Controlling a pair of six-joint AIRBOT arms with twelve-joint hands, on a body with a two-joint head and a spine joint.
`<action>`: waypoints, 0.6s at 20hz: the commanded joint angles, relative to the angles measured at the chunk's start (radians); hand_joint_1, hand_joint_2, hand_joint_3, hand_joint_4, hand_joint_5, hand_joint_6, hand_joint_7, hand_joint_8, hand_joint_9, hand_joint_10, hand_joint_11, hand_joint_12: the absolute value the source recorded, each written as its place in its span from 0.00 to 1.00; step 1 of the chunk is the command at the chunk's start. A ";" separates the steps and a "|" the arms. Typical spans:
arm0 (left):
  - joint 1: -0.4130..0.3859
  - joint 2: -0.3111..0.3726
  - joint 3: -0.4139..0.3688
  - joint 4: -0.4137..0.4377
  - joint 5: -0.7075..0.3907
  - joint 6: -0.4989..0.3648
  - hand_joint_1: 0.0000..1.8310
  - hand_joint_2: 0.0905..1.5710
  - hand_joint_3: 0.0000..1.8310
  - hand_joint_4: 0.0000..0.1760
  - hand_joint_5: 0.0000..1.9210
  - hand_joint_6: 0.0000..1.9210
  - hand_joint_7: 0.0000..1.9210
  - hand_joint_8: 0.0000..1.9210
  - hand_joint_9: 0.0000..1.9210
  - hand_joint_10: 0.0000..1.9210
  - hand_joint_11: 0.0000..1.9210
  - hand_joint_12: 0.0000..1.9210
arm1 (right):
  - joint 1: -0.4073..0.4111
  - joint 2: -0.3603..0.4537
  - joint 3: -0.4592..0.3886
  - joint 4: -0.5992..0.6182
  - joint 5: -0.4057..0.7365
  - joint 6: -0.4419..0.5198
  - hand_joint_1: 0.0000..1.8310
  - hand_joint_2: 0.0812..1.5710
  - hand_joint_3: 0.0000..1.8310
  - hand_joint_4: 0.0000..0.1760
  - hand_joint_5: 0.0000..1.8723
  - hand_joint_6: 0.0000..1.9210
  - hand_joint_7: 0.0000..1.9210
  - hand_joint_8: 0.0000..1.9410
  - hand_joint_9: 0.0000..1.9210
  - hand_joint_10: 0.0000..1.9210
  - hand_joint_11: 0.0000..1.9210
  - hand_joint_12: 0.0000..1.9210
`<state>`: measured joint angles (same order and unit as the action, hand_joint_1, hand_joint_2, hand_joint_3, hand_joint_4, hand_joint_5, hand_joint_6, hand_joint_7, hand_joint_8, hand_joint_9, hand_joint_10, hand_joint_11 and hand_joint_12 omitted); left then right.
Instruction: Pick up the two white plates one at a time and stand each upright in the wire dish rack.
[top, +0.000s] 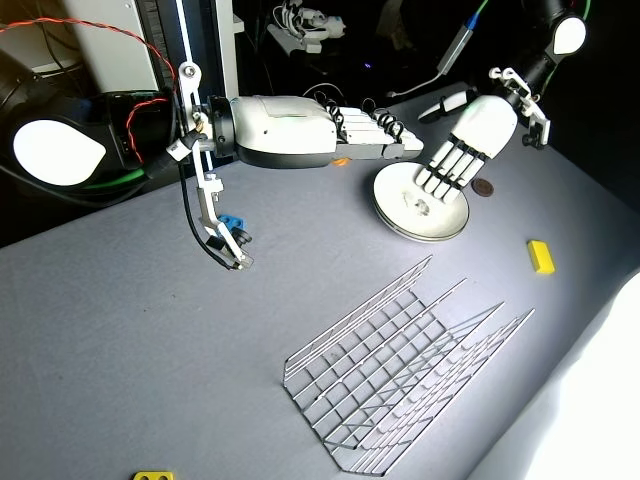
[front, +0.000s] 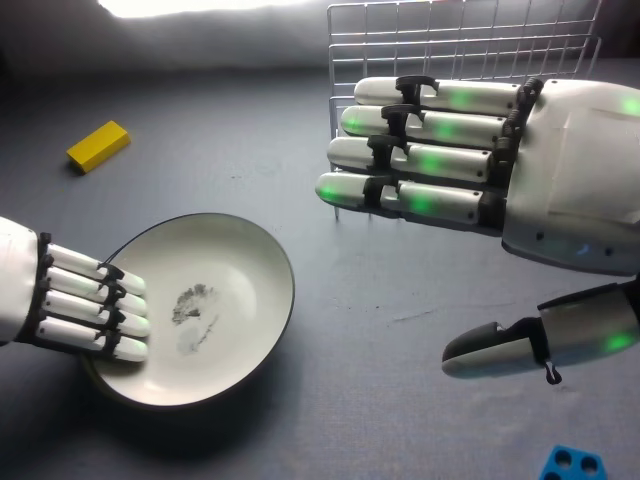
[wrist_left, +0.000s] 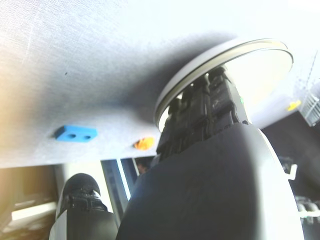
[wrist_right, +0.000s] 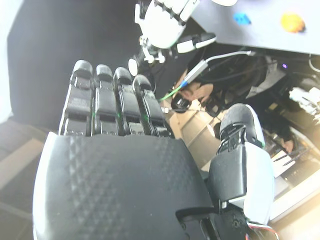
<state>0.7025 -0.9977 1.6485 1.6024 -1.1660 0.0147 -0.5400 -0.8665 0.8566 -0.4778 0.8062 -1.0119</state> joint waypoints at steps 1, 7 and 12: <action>0.003 -0.016 -0.012 -0.025 -0.025 0.008 0.00 0.59 0.00 0.00 0.01 0.00 0.00 0.00 0.00 0.00 0.00 0.00 | 0.008 -0.003 -0.002 0.030 0.086 -0.018 0.00 0.65 0.00 0.00 0.00 0.00 0.00 0.00 0.00 0.00 0.00 0.00; 0.000 -0.037 -0.072 -0.026 0.002 0.035 0.00 0.59 0.00 0.00 0.00 0.00 0.00 0.00 0.00 0.00 0.00 0.00 | 0.020 -0.031 -0.002 0.029 0.010 -0.088 0.00 0.65 0.00 0.00 0.00 0.00 0.00 0.00 0.00 0.00 0.00 0.00; -0.018 -0.077 -0.083 -0.036 0.021 0.035 0.00 0.59 0.00 0.00 0.01 0.00 0.00 0.00 0.00 0.00 0.00 0.00 | 0.040 -0.091 -0.001 0.027 -0.103 -0.222 0.00 0.66 0.00 0.00 0.00 0.00 0.00 0.00 0.00 0.00 0.00 0.00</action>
<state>0.6788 -1.0603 1.5734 1.5555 -1.1210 0.0475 -0.5114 -0.9630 0.8566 -0.4770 0.6018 -1.2324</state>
